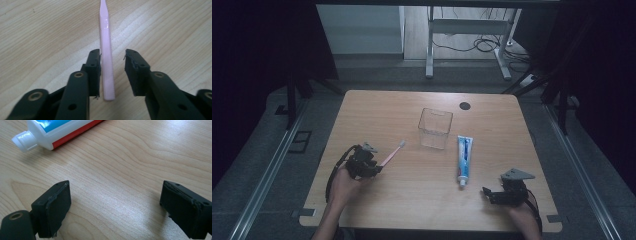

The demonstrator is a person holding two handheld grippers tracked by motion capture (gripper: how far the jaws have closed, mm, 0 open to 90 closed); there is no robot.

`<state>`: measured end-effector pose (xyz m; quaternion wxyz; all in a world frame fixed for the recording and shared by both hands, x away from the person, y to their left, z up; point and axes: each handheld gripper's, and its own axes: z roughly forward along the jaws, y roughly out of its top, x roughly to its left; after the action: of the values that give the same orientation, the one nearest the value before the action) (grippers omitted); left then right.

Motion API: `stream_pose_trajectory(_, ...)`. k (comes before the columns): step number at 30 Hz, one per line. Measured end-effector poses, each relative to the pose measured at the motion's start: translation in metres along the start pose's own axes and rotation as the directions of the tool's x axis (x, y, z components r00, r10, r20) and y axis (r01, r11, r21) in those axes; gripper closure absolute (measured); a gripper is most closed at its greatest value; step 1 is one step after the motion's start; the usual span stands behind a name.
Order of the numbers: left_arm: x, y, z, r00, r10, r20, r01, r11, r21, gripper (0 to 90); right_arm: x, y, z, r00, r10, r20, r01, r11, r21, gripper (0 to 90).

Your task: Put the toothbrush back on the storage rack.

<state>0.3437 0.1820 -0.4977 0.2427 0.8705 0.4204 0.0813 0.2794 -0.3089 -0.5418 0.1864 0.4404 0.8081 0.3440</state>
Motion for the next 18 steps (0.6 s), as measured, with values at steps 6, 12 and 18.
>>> stream_pose_trajectory(6, 0.004, 0.014, 0.007, 0.9999, 0.010, 0.014, -0.011, 0.9983, 0.057, 53.6, 0.000, 0.000, 0.000, 1.0000, -0.002, 0.001, 0.002, 1.000, -0.001, 9.7)
stream_pose_trajectory(12, 0.007, 0.037, 0.016, 0.9984, 0.039, 0.040, -0.044, 0.9884, 0.145, 48.3, 0.000, 0.000, 0.000, 1.0000, -0.003, 0.000, 0.003, 1.000, 0.000, 9.7)
stream_pose_trajectory(18, 0.008, 0.054, 0.026, 0.9971, 0.068, 0.035, -0.074, 0.9740, 0.214, 48.3, 0.000, 0.000, 0.000, 1.0000, -0.003, 0.000, 0.003, 1.000, -0.001, 9.7)
